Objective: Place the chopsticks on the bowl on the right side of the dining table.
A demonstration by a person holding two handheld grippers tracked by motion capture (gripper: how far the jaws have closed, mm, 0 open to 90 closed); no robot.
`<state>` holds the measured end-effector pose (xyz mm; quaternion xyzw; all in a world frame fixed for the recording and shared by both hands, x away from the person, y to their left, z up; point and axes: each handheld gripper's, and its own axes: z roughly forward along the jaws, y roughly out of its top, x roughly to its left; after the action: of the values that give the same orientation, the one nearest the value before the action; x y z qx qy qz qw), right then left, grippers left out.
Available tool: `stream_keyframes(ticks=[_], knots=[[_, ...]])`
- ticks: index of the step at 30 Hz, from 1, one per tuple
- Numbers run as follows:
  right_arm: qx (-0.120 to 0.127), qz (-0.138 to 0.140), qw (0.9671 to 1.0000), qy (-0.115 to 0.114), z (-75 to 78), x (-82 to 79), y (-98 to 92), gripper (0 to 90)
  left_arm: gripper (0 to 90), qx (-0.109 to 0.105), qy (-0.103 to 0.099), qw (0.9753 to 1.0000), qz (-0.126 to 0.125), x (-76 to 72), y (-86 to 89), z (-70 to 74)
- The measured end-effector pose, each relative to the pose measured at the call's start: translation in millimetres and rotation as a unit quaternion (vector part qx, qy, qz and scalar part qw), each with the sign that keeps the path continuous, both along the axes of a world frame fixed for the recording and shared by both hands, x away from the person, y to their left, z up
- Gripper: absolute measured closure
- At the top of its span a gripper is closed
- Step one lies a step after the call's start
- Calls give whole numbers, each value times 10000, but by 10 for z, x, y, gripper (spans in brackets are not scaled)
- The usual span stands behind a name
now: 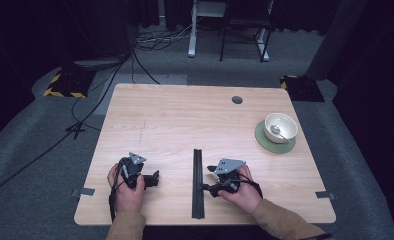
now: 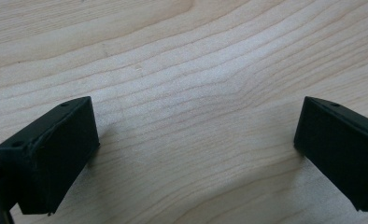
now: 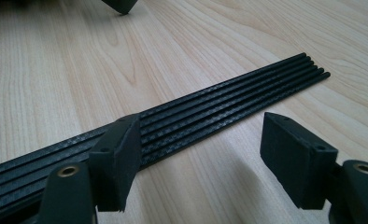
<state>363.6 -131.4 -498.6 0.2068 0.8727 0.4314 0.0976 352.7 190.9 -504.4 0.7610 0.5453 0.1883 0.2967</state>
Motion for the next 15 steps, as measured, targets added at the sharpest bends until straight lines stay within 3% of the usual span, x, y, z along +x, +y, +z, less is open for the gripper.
stream_keyframes(ticks=[4,6,8,10,12,15], knots=[[-34,13,10000,7,-7,-6,9,301,1,-2,1,10000,-6,0,0,0],[-61,114,9999,-100,-17,10,5,301,1,2,0,10000,-1,0,0,0],[-49,28,10000,-40,-18,1,11,301,1,2,0,10000,-3,0,0,0],[-131,136,9997,-150,-26,24,-8,301,1,-1,1,10000,-3,0,0,0],[-27,-8,10000,1,-26,1,11,301,1,7,-1,10000,-5,0,1,0],[-126,76,9999,-87,-35,11,-1,301,1,0,0,10000,-3,0,0,0]])
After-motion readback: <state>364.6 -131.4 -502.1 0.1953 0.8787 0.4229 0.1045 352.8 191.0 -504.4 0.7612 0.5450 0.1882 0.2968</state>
